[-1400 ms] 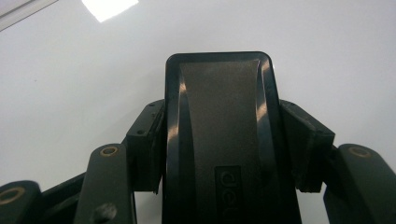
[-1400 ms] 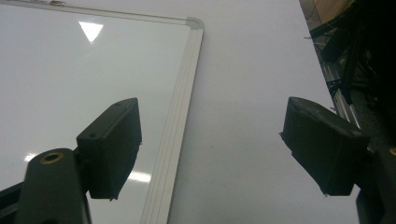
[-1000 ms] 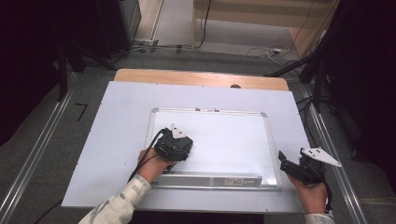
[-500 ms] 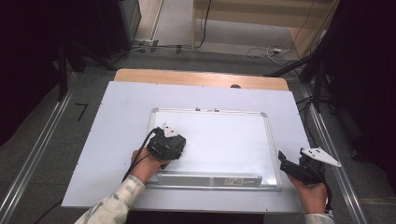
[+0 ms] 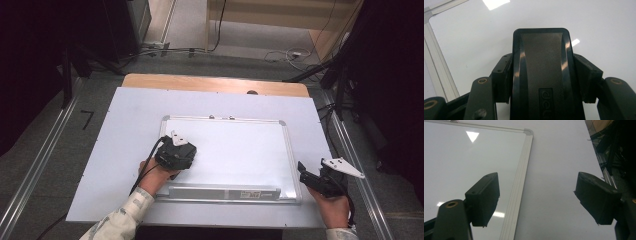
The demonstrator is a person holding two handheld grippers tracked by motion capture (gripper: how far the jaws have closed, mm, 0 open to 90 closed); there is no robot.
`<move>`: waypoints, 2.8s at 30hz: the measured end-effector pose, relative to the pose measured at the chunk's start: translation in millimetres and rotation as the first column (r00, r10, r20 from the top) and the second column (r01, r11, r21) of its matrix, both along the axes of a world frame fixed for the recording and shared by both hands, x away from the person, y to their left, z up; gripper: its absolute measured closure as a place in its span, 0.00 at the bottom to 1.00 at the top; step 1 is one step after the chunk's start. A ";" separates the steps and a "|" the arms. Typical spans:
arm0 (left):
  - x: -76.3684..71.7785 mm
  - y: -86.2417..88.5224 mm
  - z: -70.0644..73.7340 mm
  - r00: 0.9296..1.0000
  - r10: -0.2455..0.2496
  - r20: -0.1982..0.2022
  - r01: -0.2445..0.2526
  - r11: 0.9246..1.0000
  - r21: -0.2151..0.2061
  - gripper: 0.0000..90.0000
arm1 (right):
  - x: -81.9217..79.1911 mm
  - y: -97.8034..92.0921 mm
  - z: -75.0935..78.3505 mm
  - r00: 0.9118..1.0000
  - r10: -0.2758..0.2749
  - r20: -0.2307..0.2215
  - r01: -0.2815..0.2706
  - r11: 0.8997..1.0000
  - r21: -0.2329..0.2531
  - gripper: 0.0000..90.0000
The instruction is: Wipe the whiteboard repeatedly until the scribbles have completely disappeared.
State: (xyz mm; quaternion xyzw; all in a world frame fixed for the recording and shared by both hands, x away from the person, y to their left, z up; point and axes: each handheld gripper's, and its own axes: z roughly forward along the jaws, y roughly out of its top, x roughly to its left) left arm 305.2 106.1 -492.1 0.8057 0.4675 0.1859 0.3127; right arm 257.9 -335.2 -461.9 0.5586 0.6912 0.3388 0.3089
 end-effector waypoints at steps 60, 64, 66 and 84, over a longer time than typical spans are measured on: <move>12.1 -86.8 0.4 0.996 -0.085 0.013 0.085 0.996 0.001 0.44 | 4.4 5.6 -1.5 1.000 0.016 -0.003 -0.016 1.000 -0.010 0.20; 11.3 -87.4 0.7 0.997 -0.076 0.015 0.076 0.997 -0.004 0.44 | 4.3 4.3 -1.4 1.000 0.013 -0.001 -0.013 1.000 -0.007 0.20; 10.5 -87.0 2.0 0.997 -0.073 0.020 0.073 0.997 0.001 0.44 | 4.4 3.9 -1.4 1.000 0.015 0.000 -0.015 1.000 -0.007 0.20; -12.7 -33.8 51.6 0.983 0.132 0.128 -0.116 0.986 -0.122 0.44 | 4.2 3.5 -1.4 1.000 0.009 -0.002 -0.009 1.000 -0.008 0.20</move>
